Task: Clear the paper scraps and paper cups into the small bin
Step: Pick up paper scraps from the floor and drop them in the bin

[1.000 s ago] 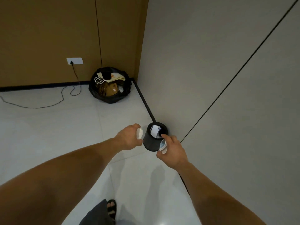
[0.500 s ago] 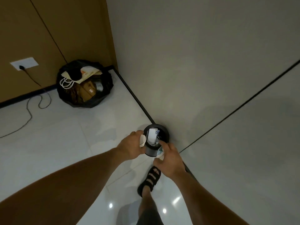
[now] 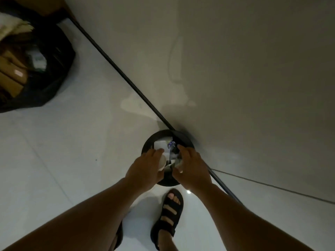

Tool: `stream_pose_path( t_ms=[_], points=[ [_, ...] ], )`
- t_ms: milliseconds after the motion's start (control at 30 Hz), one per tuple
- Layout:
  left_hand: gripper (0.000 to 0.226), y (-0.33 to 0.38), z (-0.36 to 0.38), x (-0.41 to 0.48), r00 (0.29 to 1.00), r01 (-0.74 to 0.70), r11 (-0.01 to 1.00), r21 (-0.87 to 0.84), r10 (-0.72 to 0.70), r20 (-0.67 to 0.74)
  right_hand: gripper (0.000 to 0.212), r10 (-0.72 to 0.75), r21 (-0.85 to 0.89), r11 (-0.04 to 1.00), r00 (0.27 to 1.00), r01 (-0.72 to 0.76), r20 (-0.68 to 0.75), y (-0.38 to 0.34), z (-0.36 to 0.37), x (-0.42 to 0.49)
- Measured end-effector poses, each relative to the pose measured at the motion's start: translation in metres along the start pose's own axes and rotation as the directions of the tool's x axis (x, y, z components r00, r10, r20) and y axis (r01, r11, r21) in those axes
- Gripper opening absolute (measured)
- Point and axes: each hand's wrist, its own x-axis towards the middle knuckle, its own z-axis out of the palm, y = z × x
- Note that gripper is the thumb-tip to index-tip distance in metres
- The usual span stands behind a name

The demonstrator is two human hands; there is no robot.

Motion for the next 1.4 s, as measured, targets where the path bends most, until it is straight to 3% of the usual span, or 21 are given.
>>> stream_pose_path(
  t_ms=[200, 300, 433, 567, 767, 933, 1200, 1400],
  points=[
    [0.073, -0.052, 0.072, 0.059, 0.975, -0.212, 0.904, 0.371, 0.224, 0.011, 0.080, -0.084, -0.255, 0.965, 0.993, 0.060, -0.084, 0.053, 0.065, 0.067],
    [0.075, -0.066, 0.091, 0.060, 0.972, -0.220, 0.885, 0.411, 0.233, 0.019, 0.076, -0.152, -0.362, 0.928, 0.979, 0.093, -0.139, 0.064, 0.075, 0.075],
    [0.077, -0.072, 0.091, 0.051, 0.978, -0.210, 0.895, 0.394, 0.199, 0.070, 0.080, -0.114, -0.344, 0.936, 0.989, 0.074, -0.097, 0.063, 0.069, 0.065],
    [0.083, -0.062, 0.053, 0.039, 0.982, -0.189, 0.893, 0.409, 0.171, 0.080, 0.083, -0.002, -0.280, 0.960, 0.996, -0.024, -0.093, 0.042, 0.037, 0.039],
    [0.086, -0.010, -0.061, 0.013, 0.974, -0.211, 0.884, 0.416, 0.228, 0.009, 0.080, 0.084, -0.212, 0.972, 0.994, -0.098, -0.074, -0.022, -0.044, -0.026],
    [0.084, 0.042, -0.146, -0.037, 0.970, -0.235, 0.913, 0.334, 0.243, 0.018, 0.078, 0.185, -0.106, 0.974, 0.971, -0.202, -0.154, -0.090, -0.114, -0.090],
    [0.081, 0.115, -0.228, -0.145, 0.910, -0.412, 0.810, 0.417, 0.383, 0.156, 0.080, 0.456, 0.080, 0.887, 0.833, -0.455, -0.315, -0.181, -0.166, -0.248],
    [0.080, 0.210, -0.231, -0.208, 0.776, -0.631, 0.649, 0.425, 0.536, 0.334, 0.077, 0.668, 0.258, 0.735, 0.604, -0.627, -0.436, -0.190, -0.182, -0.390]
  ],
)
